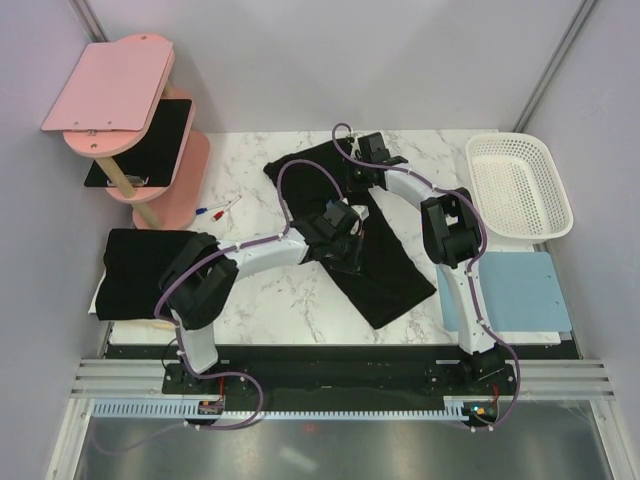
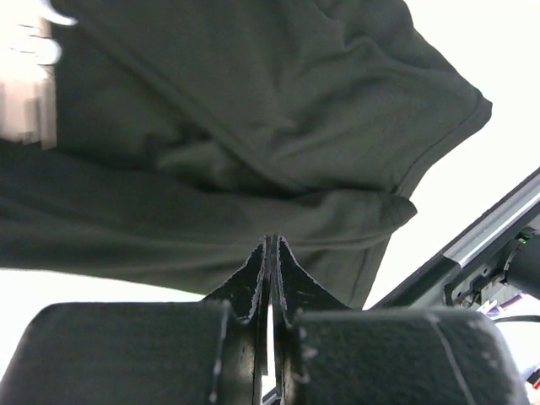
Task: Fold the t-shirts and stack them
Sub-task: Rotate the tshirt 90 degrees
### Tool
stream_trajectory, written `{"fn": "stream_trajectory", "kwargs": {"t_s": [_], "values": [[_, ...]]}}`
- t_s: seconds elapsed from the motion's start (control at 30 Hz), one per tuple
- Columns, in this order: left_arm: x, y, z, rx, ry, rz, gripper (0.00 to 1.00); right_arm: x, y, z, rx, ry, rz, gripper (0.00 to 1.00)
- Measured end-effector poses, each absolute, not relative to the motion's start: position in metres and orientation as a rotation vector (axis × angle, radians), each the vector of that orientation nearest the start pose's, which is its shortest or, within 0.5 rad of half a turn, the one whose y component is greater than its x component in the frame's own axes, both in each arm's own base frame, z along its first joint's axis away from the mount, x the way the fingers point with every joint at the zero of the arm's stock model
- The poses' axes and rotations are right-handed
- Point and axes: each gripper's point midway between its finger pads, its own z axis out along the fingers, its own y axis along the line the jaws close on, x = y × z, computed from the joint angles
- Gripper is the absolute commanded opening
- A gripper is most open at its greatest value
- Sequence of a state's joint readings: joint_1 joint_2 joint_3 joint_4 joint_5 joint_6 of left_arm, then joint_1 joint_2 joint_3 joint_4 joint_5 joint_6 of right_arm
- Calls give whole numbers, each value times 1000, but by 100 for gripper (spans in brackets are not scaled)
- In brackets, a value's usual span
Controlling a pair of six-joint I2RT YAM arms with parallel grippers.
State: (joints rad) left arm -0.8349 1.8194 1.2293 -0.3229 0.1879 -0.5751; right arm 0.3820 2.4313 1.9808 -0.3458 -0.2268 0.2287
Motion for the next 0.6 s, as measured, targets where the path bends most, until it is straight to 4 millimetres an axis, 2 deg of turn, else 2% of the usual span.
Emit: {"fn": "stream_trajectory", "kwargs": {"t_s": [0.2, 0.3, 0.47, 0.6], "values": [[235, -382, 38, 468, 2698, -780, 2, 557, 262, 29, -229, 2387, 535, 0], [222, -386, 29, 493, 2727, -778, 2, 564, 253, 28, -185, 2387, 534, 0], [211, -390, 26, 512, 2743, -774, 2, 578, 223, 28, -76, 2389, 502, 0], [209, -378, 17, 488, 2778, -705, 2, 588, 194, 28, -2, 2386, 473, 0]]}}
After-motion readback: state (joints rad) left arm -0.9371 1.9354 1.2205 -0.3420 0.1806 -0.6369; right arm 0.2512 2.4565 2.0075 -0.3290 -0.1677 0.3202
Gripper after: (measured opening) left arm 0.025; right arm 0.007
